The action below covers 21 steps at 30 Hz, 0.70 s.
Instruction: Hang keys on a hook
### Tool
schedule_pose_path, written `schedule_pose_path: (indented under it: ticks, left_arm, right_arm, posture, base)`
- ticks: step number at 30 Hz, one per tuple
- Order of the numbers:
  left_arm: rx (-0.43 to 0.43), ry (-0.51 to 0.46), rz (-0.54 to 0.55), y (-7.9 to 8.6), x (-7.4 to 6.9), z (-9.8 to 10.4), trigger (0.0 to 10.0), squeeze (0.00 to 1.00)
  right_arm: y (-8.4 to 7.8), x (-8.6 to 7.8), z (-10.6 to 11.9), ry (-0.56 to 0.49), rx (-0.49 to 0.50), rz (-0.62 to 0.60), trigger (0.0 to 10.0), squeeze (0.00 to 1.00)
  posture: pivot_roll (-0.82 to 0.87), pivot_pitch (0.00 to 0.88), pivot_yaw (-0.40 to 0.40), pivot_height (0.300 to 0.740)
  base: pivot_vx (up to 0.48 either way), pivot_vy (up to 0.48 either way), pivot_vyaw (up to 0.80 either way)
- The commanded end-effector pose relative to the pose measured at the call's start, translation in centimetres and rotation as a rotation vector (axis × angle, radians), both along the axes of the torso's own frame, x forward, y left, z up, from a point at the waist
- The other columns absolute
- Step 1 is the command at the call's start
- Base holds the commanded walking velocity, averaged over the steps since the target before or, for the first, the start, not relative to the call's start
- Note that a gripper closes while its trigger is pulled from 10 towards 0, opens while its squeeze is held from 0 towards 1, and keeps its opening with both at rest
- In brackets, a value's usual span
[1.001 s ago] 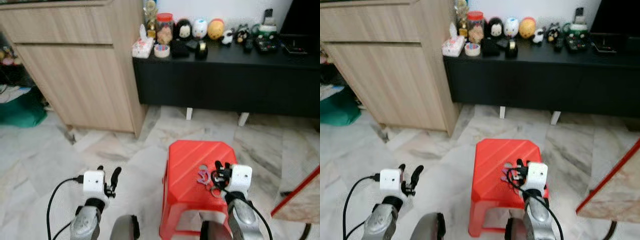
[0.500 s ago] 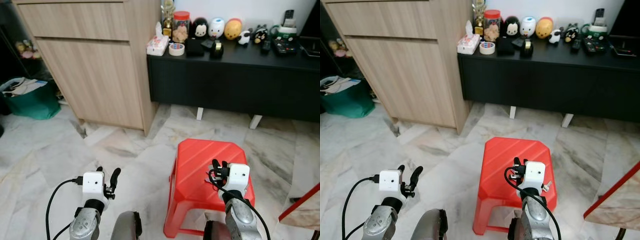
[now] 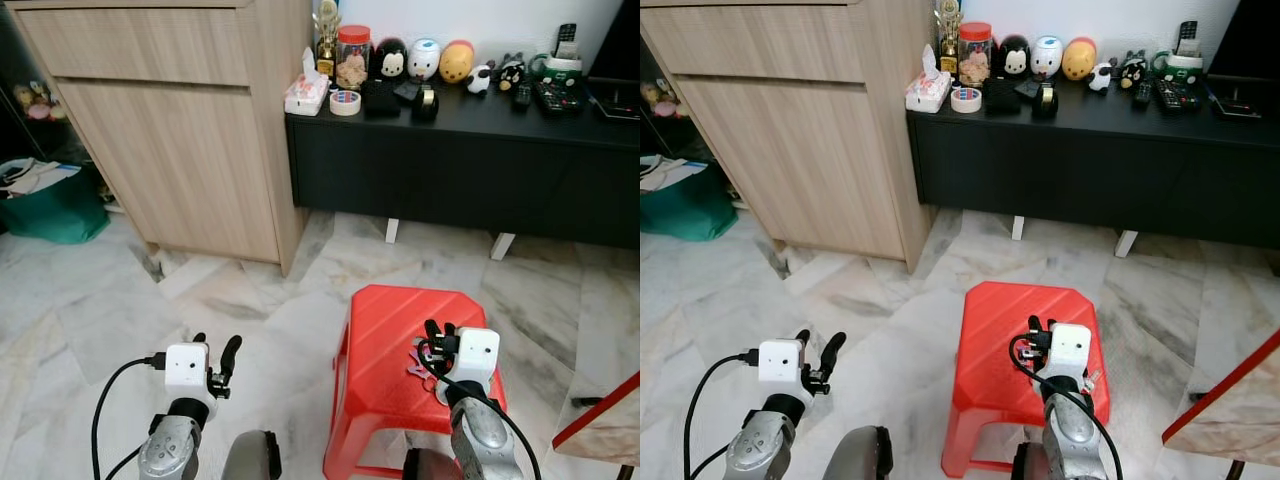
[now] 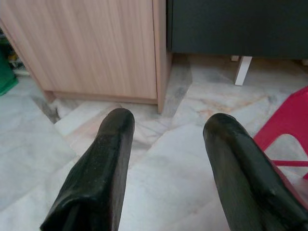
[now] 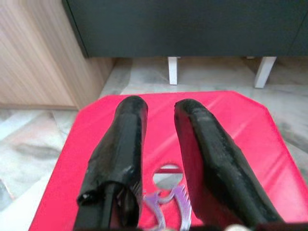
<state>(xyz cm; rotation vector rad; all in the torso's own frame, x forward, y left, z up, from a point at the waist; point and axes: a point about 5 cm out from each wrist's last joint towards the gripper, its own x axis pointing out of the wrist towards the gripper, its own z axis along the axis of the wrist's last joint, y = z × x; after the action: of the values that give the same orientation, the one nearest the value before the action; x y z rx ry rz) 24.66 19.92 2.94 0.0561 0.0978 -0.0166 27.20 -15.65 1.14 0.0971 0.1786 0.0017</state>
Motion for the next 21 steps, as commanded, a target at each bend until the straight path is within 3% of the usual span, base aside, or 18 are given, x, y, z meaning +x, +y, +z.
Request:
schedule_pose_path:
  ticks: [1,10,16,21]
  left_arm:
    - [-0.018,-0.018,-0.006,-0.4,0.1,0.2,10.0,0.00]
    - [-0.021,-0.021,-0.007,-0.4,0.0,0.2,10.0,0.00]
    - [-0.020,-0.017,-0.008,-0.4,-0.1,0.1,10.0,0.00]
    - [-0.016,-0.017,-0.008,-0.2,-0.1,0.1,10.0,0.00]
  right_arm:
    - [-0.8,-0.1,-0.1,0.001,-0.008,-0.026,10.0,0.00]
    - [-1.4,-0.3,-0.2,0.011,-0.025,-0.063,10.0,0.00]
    - [-2.6,-0.9,-0.6,0.035,-0.056,-0.123,10.0,0.00]
    - [-5.1,-1.8,-1.1,0.081,-0.123,-0.153,10.0,0.00]
  posture:
    - [0.03,0.056,0.021,0.599]
    - [0.03,0.056,0.021,0.599]
    - [0.04,0.057,0.018,0.599]
    - [0.03,0.059,0.021,0.599]
  base:
    - [0.307,0.000,0.00]
    - [0.062,0.000,0.00]
    - [0.000,0.000,0.00]
    - [0.000,0.000,0.00]
